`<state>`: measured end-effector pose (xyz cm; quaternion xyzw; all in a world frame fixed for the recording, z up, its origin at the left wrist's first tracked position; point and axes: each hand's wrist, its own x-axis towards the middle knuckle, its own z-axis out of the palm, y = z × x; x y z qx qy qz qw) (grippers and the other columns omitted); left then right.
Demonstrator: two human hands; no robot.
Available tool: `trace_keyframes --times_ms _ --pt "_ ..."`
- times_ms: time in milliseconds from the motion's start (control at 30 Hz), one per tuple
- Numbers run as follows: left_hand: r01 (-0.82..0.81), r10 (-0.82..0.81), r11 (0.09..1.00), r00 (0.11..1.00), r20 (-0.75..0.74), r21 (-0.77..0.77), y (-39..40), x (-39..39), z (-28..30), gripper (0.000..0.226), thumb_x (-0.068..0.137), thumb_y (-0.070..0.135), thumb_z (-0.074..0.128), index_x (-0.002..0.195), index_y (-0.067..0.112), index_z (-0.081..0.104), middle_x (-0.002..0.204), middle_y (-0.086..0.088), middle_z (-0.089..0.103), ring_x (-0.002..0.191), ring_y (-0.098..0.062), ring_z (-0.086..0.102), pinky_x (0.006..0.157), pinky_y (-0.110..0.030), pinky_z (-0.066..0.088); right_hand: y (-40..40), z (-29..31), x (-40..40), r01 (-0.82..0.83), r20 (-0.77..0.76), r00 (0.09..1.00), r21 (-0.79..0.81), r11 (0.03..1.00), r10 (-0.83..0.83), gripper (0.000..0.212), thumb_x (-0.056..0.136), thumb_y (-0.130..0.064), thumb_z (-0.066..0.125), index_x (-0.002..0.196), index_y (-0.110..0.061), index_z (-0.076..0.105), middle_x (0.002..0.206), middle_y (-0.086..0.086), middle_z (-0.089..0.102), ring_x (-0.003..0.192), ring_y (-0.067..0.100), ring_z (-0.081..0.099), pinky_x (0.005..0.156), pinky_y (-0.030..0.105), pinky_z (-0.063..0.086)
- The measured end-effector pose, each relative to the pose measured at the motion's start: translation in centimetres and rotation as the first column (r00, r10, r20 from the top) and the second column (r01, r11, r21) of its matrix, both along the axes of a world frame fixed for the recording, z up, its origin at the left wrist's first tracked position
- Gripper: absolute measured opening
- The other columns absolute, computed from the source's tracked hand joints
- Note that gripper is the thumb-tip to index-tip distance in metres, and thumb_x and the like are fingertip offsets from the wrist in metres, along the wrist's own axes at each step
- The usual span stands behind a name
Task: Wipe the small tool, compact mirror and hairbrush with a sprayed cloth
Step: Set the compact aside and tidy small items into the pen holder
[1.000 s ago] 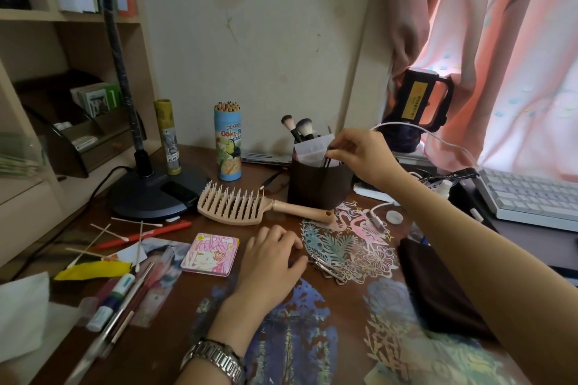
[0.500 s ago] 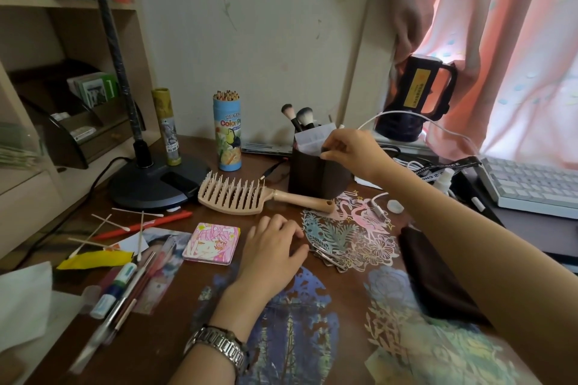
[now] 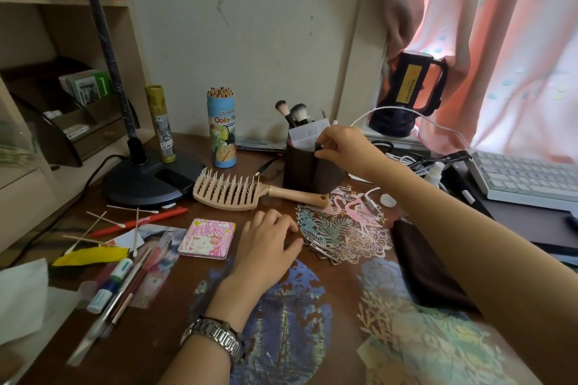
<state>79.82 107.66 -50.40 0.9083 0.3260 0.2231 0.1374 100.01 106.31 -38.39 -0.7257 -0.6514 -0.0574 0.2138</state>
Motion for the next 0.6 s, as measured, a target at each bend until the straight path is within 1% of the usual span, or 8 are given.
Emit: trace_keyframes --times_ms 167,233,300,333,400,433,500,600 --pt "-0.002 0.002 1.000 1.000 -0.003 -0.001 0.1 -0.1 0.0 0.025 0.091 0.046 0.049 0.110 0.032 0.055 0.113 0.013 0.048 0.111 -0.011 0.040 0.092 -0.029 0.031 -1.8 0.6 -0.1 0.049 -0.068 0.997 0.055 0.997 -0.045 0.035 0.086 -0.020 0.066 0.118 -0.009 0.057 0.087 -0.003 0.058 0.079 0.014 0.057 0.078 0.026 0.049" --pt "0.001 -0.001 1.000 1.000 -0.002 -0.011 0.1 -0.1 0.2 0.025 0.091 0.045 0.050 0.111 0.031 0.056 0.113 0.012 0.049 0.111 -0.011 0.041 0.092 -0.029 0.031 -3.1 0.4 -0.4 0.055 -0.101 0.994 0.093 0.994 -0.046 0.031 0.085 -0.018 0.067 0.115 -0.010 0.060 0.086 -0.004 0.059 0.077 0.011 0.056 0.077 0.024 0.049" --pt "0.008 -0.008 1.000 1.000 -0.015 -0.021 0.0 -0.1 0.3 0.025 0.091 0.045 0.051 0.112 0.031 0.056 0.115 0.012 0.049 0.112 -0.012 0.041 0.092 -0.029 0.032 -4.7 -0.3 -1.2 0.047 -0.131 0.991 0.090 0.995 -0.035 0.023 0.084 -0.018 0.068 0.106 -0.013 0.063 0.084 -0.004 0.059 0.074 0.005 0.055 0.072 0.017 0.047" --pt "0.016 -0.016 1.000 1.000 -0.018 -0.026 0.0 -0.1 0.3 0.025 0.091 0.044 0.051 0.112 0.031 0.056 0.115 0.012 0.050 0.112 -0.012 0.041 0.093 -0.030 0.033 -5.6 -0.7 -1.7 0.043 -0.147 0.989 0.067 0.997 -0.033 0.018 0.084 -0.018 0.069 0.101 -0.014 0.064 0.084 -0.006 0.059 0.073 0.001 0.054 0.068 0.011 0.044" --pt "0.035 -0.035 0.999 0.999 -0.012 -0.042 0.0 -0.3 0.4 0.023 0.091 0.042 0.053 0.111 0.032 0.057 0.116 0.013 0.051 0.112 -0.011 0.042 0.094 -0.030 0.034 -7.3 -2.0 -2.8 0.035 -0.179 0.983 0.007 0.999 -0.033 0.011 0.083 -0.019 0.070 0.092 -0.016 0.065 0.081 -0.008 0.059 0.071 -0.003 0.053 0.062 0.007 0.043" --pt "0.043 -0.043 0.998 0.999 -0.003 -0.055 0.0 -0.3 0.5 0.022 0.091 0.040 0.055 0.111 0.032 0.057 0.116 0.014 0.052 0.111 -0.011 0.043 0.093 -0.030 0.035 -8.1 -2.7 -3.3 0.032 -0.196 0.980 -0.021 0.999 -0.036 0.009 0.082 -0.019 0.071 0.089 -0.016 0.066 0.080 -0.008 0.060 0.070 -0.003 0.054 0.062 0.006 0.043" --pt "0.055 -0.054 0.996 0.998 0.021 -0.074 0.0 -0.5 0.7 0.019 0.090 0.036 0.057 0.108 0.032 0.058 0.113 0.015 0.053 0.109 -0.010 0.045 0.092 -0.029 0.038 -9.6 -4.1 -4.2 0.020 -0.238 0.971 -0.079 0.997 -0.038 0.008 0.081 -0.019 0.073 0.086 -0.016 0.068 0.079 -0.007 0.063 0.068 -0.001 0.055 0.065 0.008 0.045" --pt "0.067 -0.063 0.995 0.997 0.054 -0.077 -0.2 -0.6 1.1 0.016 0.090 0.032 0.059 0.106 0.030 0.061 0.109 0.014 0.055 0.106 -0.009 0.047 0.091 -0.031 0.041 -11.1 -6.0 -5.1 -0.002 -0.290 0.956 -0.159 0.987 -0.045 0.008 0.082 -0.019 0.072 0.088 -0.014 0.069 0.081 -0.007 0.063 0.070 0.001 0.056 0.067 0.010 0.046"
